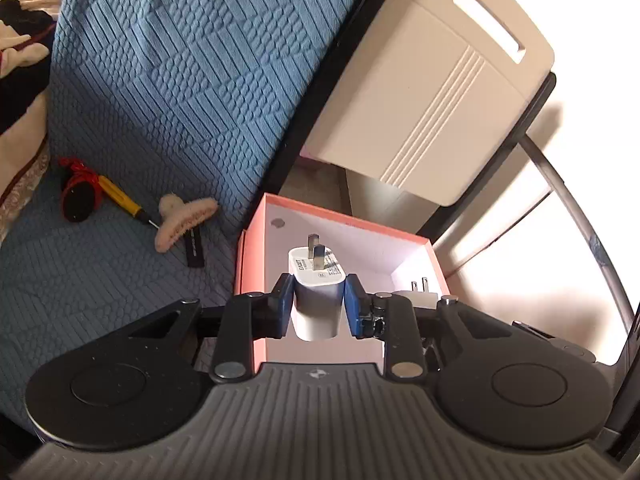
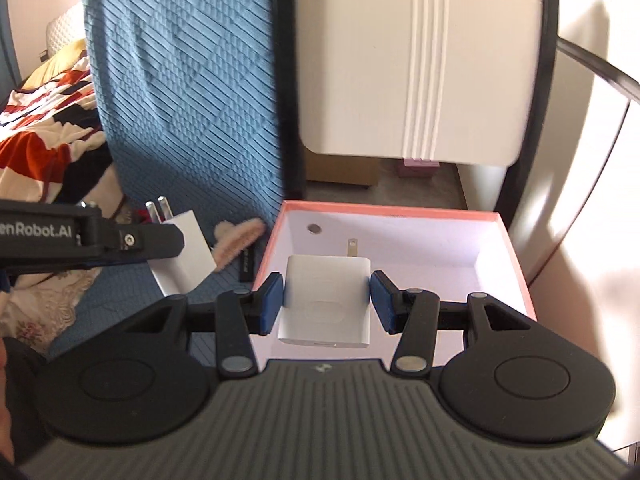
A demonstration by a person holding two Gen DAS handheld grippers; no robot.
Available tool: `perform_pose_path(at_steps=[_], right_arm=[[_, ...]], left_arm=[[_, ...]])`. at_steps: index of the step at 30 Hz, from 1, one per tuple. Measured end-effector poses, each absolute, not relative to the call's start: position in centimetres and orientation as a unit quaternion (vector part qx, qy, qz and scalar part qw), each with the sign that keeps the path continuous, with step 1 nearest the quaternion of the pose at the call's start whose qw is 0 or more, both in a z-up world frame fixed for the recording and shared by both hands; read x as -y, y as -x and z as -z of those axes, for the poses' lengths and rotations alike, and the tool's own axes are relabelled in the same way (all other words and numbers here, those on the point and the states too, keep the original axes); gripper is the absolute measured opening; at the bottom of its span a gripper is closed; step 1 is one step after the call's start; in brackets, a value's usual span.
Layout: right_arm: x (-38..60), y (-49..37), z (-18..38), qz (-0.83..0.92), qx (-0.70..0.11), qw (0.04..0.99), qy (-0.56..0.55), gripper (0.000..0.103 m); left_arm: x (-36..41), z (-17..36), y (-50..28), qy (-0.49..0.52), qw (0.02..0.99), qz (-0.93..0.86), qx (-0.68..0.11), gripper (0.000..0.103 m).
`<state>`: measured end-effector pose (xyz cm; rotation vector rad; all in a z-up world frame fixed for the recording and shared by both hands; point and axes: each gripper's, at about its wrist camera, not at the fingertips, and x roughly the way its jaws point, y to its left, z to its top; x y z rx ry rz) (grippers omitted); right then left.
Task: Organize rigid objects
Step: 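Carry both adapters over the pink-rimmed box with both grippers, then lower the adapters into the box and open both grippers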
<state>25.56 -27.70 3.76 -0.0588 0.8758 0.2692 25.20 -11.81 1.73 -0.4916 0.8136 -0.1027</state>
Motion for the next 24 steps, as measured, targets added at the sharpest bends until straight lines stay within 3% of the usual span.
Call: perform_pose_path(at_steps=[11,24], right_arm=[[32.9,-25.4,4.0,-0.100,-0.501,0.860,0.010,0.051],[35.4,-24.7,10.2,-0.072,-0.545,0.836,-0.004,0.051]], left_arm=[[16.9,5.8,-27.6,0.206,0.864,0.055,-0.457,0.032],[19.2,9.3,-28.3,0.182,0.849,0.057,-0.493,0.032]])
